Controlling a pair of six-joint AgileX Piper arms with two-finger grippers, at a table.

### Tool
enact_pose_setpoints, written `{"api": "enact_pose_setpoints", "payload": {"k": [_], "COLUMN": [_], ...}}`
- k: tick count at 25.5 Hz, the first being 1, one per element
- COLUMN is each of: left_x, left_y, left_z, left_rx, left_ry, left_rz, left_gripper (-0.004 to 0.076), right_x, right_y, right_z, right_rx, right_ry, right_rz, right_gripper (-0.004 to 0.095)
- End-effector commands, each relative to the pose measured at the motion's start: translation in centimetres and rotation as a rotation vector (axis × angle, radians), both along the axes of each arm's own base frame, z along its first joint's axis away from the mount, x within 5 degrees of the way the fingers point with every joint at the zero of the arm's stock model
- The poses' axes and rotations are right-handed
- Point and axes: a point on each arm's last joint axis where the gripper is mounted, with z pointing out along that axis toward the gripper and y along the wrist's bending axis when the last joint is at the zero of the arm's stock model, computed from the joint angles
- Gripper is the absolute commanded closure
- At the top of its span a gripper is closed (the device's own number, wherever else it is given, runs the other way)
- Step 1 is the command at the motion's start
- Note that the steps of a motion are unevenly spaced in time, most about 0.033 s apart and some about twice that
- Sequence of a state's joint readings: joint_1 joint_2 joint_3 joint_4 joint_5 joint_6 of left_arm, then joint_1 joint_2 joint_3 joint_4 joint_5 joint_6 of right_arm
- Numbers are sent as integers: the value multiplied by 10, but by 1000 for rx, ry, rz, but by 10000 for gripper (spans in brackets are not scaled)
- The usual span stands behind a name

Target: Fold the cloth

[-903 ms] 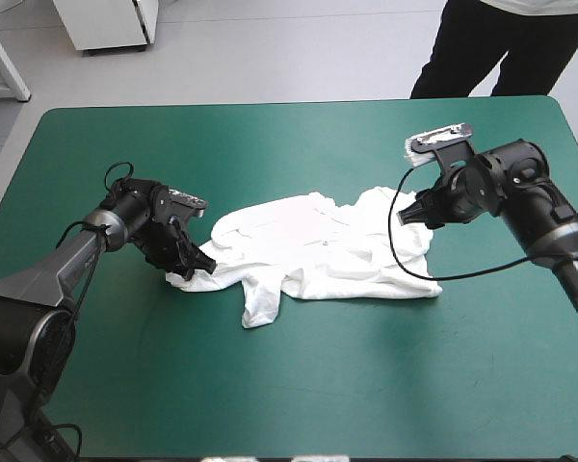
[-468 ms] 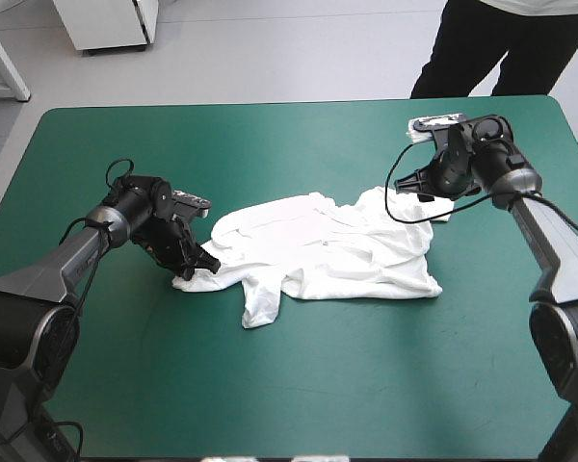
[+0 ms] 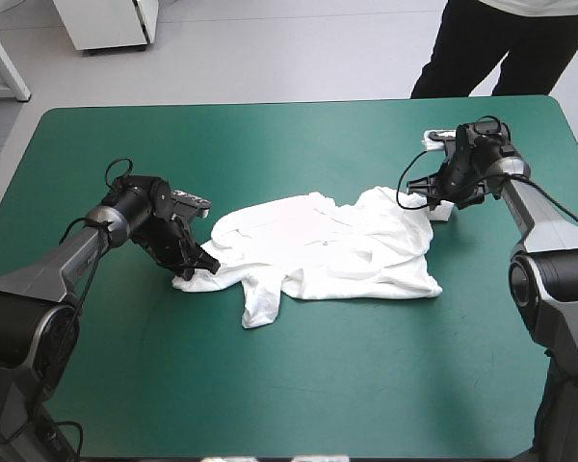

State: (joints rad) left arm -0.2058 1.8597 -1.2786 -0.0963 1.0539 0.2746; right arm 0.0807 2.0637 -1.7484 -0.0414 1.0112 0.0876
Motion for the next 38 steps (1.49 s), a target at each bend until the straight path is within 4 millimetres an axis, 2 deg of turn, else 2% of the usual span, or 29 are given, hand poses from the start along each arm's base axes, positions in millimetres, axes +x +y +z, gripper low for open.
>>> {"api": "enact_pose_setpoints", "payload": {"k": [1, 4, 8, 11, 12, 13, 14, 16, 18, 20, 21, 23, 24, 29, 34, 38], "left_x": [2, 2, 2, 1, 1, 1, 1, 1, 3, 6, 7, 5, 4, -11, -47, -77], "left_y": [-8, -8, -8, -8, -8, -8, -8, -8, -9, -9, -10, -10, -10, -7, 0, 2], "left_z": [-37, -37, -37, -37, -37, -37, -37, -37, -36, -22, -7, 36, 50, 151, 246, 302], "left_rx": [-39, -39, -39, -35, -35, -35, -35, -35, -41, -54, -65, -82, -89, -152, -218, -312], "left_ry": [35, 35, 33, 45, 46, 46, 49, 44, 19, -33, -58, -128, -151, -376, -607, -778], "left_rz": [26, 26, 24, 21, 21, 21, 21, 21, 25, 26, 24, 10, 7, 14, 8, 10], "left_gripper": [734, 734, 734, 734, 734, 734, 734, 734, 734, 734, 734, 734, 734, 734, 734, 734], "right_x": [2, 6, 10, 11, 10, 11, 11, 10, 10, 8, 5, -3, -6, -33, -72, -108], "right_y": [-15, -20, -14, -3, 6, 11, 20, 29, 29, 29, 29, 26, 24, 20, 16, 13], "right_z": [28, 19, -4, -29, -43, -47, -55, -57, -56, -42, -27, 10, 21, 99, 180, 240], "right_rx": [3, 14, 73, 114, 121, 130, 134, 125, 130, 137, 135, 126, 127, 130, 138, 151], "right_ry": [-101, -90, -18, 75, 127, 134, 152, 147, 150, 129, 95, 11, -12, -224, -449, -614], "right_rz": [-24, -37, 10, 32, 68, 79, 107, 146, 141, 137, 140, 146, 146, 152, 162, 163], "right_gripper": [378, 375, 385, 467, 556, 612, 746, 924, 921, 921, 921, 921, 921, 921, 921, 921]}}
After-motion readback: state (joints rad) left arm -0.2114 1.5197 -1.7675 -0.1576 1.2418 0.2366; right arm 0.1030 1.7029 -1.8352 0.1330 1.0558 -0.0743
